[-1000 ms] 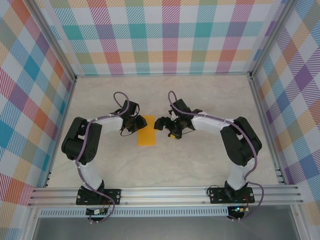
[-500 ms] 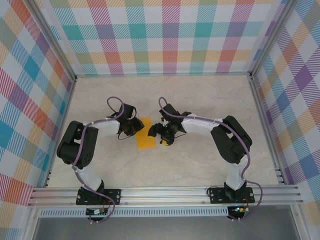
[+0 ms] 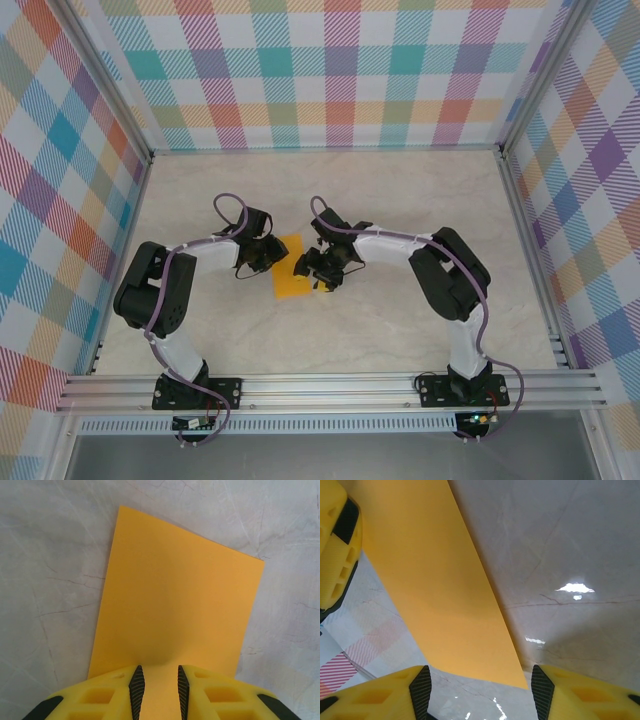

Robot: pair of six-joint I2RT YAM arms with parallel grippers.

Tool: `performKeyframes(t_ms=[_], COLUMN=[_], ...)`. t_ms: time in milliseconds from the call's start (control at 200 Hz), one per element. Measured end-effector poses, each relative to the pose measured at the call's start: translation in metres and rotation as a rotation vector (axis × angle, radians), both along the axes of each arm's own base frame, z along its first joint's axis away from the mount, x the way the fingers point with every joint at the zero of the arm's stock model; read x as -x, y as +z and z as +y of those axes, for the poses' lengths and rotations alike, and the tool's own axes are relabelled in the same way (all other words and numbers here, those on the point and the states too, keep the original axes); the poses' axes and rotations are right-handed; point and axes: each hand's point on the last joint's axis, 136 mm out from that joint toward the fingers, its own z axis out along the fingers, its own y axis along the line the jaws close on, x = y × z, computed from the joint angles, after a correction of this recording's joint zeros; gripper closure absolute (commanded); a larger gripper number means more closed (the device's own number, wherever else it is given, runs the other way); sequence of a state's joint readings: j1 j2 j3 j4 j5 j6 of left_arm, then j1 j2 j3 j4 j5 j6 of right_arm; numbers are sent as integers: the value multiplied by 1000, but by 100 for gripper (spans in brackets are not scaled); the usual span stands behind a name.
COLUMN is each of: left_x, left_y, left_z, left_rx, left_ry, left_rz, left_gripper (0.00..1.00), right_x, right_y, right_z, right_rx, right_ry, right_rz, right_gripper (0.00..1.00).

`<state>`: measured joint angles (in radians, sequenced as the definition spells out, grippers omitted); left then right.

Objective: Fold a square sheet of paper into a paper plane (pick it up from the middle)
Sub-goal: Third fold the triangle at the center of the table.

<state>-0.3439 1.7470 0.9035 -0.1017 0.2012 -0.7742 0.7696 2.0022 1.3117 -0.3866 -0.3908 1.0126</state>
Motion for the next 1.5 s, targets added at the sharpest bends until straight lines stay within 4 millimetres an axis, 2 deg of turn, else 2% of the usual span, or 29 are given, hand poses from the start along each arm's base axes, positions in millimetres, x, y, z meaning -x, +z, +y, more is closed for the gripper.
performKeyframes(t_ms=[240,440,590,845,1000,1180,1310,1410,1500], left_x=[0,0,0,0,0,1,11,17,18], left_y=[0,0,0,0,0,1,4,10,24], left_z=[0,0,-1,-1,-1,-2,-6,-14,-22], left_rx=[1,3,5,5,6,17,49,91,140], left_ry=[-1,-1,-2,-3,-3,-10,-51,-95,-135], left_rz=[0,1,2,2,2,1,9,3,-38], left_gripper=[71,71,71,71,71,70,68,66,64], right_x=[3,5,6,8,9,11,9,8,7], right_y=[1,-7,-3,-1,-5,-12,-12,-11,-6], right_z=[1,2,7,15,13,6,1,-6,-18], right_rx=[1,8,-5,-33,-31,1,19,40,65], right_ry=[6,14,29,47,38,9,-11,-28,-51], right_rz=[7,28,26,16,17,25,15,-8,-43], right_gripper=[43,43,46,57,67,84,98,100,100])
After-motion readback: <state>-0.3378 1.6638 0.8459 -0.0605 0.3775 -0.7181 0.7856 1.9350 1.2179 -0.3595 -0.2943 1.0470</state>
